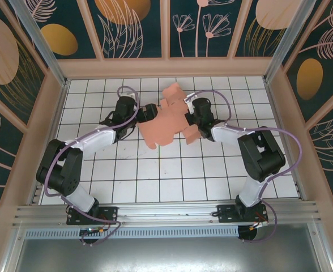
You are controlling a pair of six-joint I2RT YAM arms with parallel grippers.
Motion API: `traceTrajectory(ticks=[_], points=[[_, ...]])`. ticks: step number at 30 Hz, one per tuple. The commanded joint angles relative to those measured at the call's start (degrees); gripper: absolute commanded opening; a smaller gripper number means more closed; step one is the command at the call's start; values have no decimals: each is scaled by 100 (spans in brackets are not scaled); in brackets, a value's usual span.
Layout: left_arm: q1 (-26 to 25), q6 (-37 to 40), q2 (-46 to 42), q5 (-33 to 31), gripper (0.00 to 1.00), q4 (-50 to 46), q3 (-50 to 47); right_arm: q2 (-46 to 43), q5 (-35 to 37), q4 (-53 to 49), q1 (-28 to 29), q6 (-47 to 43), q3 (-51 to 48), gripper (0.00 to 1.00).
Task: Fold the paper box
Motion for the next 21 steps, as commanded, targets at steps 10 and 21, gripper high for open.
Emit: traceTrajectory(ticks=[10, 21], points=[[29, 908, 1171, 365, 95, -842, 1611, -240, -1032, -149, -103, 361, -90, 0], [29, 2930, 2071, 245, 78, -1815, 2426, -365, -1920, -594, -225, 110, -167, 0]])
